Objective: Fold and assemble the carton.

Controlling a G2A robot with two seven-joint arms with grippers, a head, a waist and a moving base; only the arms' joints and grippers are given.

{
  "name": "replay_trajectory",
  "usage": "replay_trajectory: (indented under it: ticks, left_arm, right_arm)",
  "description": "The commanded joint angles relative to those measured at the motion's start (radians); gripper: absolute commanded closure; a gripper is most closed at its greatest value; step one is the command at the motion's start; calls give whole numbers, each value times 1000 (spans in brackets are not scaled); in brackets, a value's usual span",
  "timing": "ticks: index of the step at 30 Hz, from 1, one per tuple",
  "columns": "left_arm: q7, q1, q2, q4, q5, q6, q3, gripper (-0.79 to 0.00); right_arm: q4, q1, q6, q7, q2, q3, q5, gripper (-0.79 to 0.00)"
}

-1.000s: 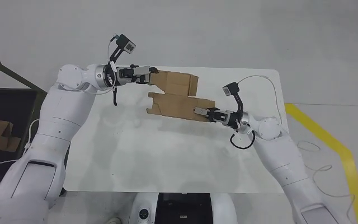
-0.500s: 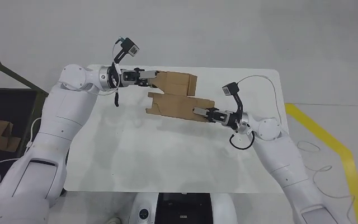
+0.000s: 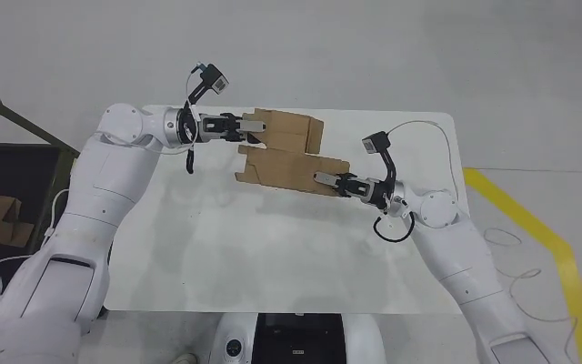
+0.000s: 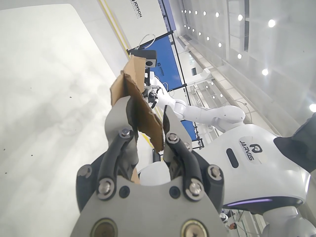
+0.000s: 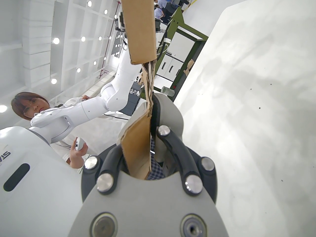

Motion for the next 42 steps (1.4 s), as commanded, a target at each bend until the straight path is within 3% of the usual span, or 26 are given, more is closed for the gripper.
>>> replay_trajectory:
  ticks: [1, 6, 8, 9, 15, 20, 32, 42]
  left_arm:
    - [-2, -2, -1, 5, 1, 2, 2, -6]
    - [-3, -7, -3, 17, 0, 3, 4, 0]
    - [-5, -5, -4, 18, -15, 6, 4, 0]
    - [-9, -4, -4, 18, -26, 9, 2, 0]
    - [-21, 0, -1, 6, -46, 21, -16, 0]
    - [-35, 7, 1, -2, -37, 35, -21, 0]
    - [-5, 14, -4, 23, 31, 5, 2, 0]
    - [-15, 21, -14, 6, 33, 15, 34, 0]
  right_arm:
    - [-3, -1, 0, -1, 0, 0, 2, 0]
    - [-13, -5, 1, -5, 2, 1, -1, 0]
    - [-12, -7, 1, -20, 3, 6, -12, -363]
    - [-11, -7, 1, -30, 4, 11, -29, -785]
    - [-4, -20, -20, -178, 17, 70, -206, -785]
    - [-52, -52, -51, -248, 25, 112, -235, -785]
    - [-195, -72, -84, -102, 31, 96, -16, -785]
    - [-161, -6, -58, -98, 14, 11, -16, -785]
